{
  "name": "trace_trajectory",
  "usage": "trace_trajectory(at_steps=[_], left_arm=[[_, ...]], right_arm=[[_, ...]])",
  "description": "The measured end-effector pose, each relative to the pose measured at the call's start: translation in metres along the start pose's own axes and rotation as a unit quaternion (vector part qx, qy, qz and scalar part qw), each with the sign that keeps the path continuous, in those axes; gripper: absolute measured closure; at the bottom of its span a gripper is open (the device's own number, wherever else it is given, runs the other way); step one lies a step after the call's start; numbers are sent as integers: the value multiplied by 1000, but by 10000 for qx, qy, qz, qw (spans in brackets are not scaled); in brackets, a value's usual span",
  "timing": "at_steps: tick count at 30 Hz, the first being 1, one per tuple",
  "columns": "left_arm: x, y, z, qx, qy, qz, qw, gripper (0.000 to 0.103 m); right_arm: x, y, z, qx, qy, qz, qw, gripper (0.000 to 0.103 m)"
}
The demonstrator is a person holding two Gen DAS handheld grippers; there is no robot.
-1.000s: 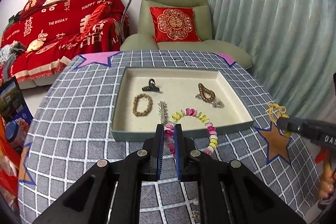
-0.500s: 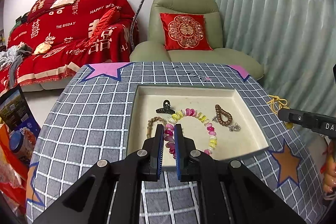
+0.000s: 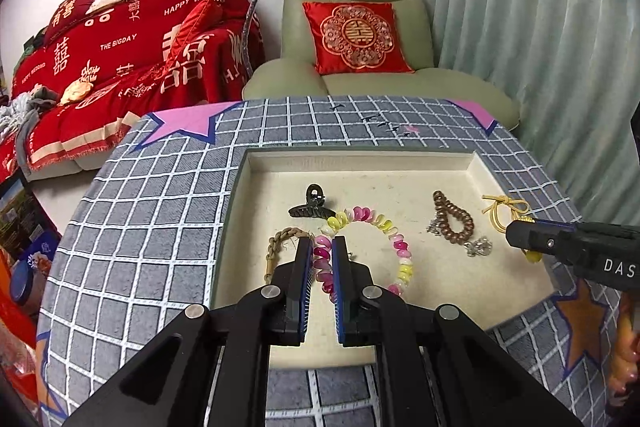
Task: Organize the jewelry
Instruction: 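Carry both bracelets into the tray and open both tools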
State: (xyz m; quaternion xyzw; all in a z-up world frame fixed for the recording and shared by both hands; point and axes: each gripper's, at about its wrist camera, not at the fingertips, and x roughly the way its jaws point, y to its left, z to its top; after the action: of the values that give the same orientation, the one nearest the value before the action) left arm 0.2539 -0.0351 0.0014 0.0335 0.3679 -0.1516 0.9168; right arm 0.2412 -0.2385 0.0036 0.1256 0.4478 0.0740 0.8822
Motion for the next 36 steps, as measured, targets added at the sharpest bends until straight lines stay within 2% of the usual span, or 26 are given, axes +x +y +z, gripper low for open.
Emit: trace_trajectory(at_steps=[16, 31, 36], left_arm=[[35, -6, -8, 69, 345, 58, 9994, 84], [47, -16, -13, 274, 550, 177, 9980, 84], [46, -18, -14, 309, 578, 193, 9977, 83]], right_arm=[[41, -13, -1, 152, 278, -184, 9993, 90], [55, -23, -8, 315, 417, -250, 9983, 90], [56, -23, -8, 297, 442, -236, 9983, 87]])
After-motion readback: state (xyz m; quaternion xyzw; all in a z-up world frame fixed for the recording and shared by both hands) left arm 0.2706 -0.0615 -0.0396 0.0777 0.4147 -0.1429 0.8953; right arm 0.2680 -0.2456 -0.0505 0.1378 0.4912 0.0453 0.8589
